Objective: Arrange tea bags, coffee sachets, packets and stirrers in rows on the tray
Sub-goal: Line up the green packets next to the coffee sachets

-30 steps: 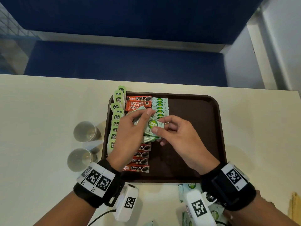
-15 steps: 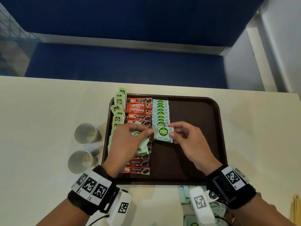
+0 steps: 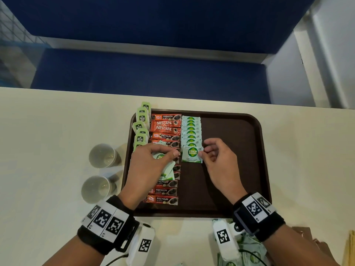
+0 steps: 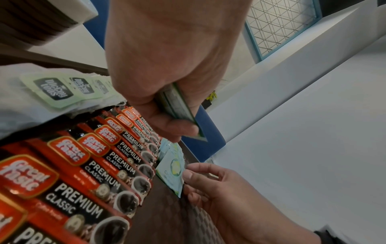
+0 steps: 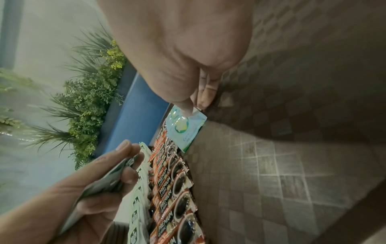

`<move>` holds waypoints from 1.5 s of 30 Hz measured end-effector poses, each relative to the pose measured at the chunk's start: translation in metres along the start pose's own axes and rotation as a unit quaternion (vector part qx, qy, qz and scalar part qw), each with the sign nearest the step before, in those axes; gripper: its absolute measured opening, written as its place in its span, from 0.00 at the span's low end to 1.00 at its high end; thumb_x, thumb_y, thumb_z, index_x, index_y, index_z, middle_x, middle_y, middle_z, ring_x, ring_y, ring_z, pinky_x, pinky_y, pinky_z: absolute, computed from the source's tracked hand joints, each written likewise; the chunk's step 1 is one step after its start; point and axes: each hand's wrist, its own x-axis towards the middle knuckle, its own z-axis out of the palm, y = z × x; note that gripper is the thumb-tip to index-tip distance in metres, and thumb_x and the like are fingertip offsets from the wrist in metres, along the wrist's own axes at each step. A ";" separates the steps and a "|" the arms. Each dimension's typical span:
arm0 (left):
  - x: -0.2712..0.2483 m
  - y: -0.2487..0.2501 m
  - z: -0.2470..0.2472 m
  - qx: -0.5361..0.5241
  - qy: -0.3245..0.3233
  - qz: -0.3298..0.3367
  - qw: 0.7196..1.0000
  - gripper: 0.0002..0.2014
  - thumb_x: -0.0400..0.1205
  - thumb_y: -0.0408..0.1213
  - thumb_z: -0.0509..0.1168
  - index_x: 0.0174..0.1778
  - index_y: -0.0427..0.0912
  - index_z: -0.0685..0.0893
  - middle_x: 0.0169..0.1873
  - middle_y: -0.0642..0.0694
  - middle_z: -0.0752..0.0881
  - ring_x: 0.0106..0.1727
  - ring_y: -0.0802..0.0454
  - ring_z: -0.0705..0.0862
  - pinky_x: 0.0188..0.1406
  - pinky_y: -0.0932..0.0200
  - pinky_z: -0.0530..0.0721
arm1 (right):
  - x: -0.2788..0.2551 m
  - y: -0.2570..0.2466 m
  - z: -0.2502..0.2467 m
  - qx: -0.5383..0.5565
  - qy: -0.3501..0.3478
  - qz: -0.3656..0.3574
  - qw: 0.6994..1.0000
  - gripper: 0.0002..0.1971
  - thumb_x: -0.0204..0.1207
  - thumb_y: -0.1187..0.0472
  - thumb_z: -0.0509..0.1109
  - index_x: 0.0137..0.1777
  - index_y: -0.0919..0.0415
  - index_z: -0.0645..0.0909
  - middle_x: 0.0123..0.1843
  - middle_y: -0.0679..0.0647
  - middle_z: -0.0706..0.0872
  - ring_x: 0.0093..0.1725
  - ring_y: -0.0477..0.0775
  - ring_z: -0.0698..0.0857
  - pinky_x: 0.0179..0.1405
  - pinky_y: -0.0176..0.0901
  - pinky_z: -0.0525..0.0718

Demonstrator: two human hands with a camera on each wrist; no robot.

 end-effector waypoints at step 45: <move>0.015 0.020 0.023 0.170 -0.065 0.007 0.983 0.22 0.84 0.39 0.79 0.76 0.49 0.90 0.75 0.50 0.87 0.77 0.54 0.83 0.76 0.61 0.77 | -0.006 0.005 0.004 -0.034 0.000 -0.044 0.998 0.27 0.81 0.69 0.81 0.77 0.54 0.78 0.49 0.42 0.87 0.50 0.40 0.87 0.48 0.26 0.85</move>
